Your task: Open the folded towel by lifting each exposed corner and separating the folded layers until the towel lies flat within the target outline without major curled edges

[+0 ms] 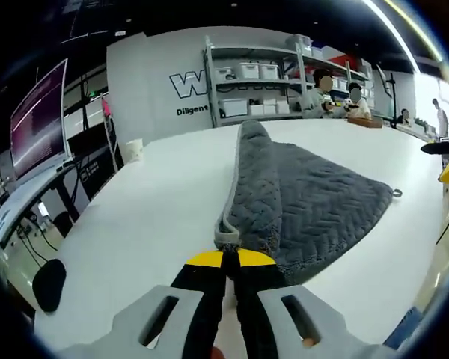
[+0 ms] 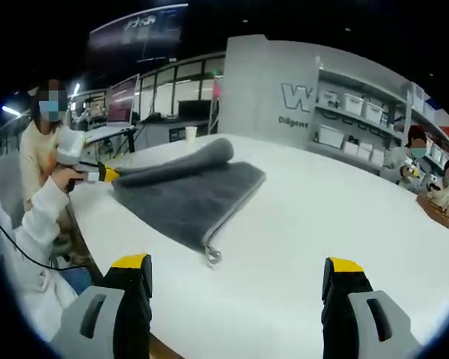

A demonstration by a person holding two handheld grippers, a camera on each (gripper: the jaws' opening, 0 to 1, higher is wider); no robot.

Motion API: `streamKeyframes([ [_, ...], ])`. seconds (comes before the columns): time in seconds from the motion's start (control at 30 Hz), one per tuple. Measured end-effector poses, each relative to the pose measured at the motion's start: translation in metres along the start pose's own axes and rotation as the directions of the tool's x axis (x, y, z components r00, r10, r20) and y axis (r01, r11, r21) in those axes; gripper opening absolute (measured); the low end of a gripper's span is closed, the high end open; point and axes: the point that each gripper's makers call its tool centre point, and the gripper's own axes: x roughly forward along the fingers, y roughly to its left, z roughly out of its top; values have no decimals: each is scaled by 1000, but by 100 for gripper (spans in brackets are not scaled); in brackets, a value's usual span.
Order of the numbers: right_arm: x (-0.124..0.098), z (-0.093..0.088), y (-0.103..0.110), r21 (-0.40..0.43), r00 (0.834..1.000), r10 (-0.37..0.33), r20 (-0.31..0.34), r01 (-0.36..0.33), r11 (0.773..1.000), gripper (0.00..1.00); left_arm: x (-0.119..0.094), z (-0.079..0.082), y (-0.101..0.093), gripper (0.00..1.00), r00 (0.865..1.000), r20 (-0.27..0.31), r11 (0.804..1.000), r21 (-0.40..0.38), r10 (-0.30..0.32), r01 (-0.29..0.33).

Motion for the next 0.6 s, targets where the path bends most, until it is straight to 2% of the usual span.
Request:
streamKeyframes([
  [0.6, -2, 0, 1, -2, 1000, -2, -5, 2, 1000, 94, -10, -5, -1, 3, 1000, -30, 1000, 16, -2, 3],
])
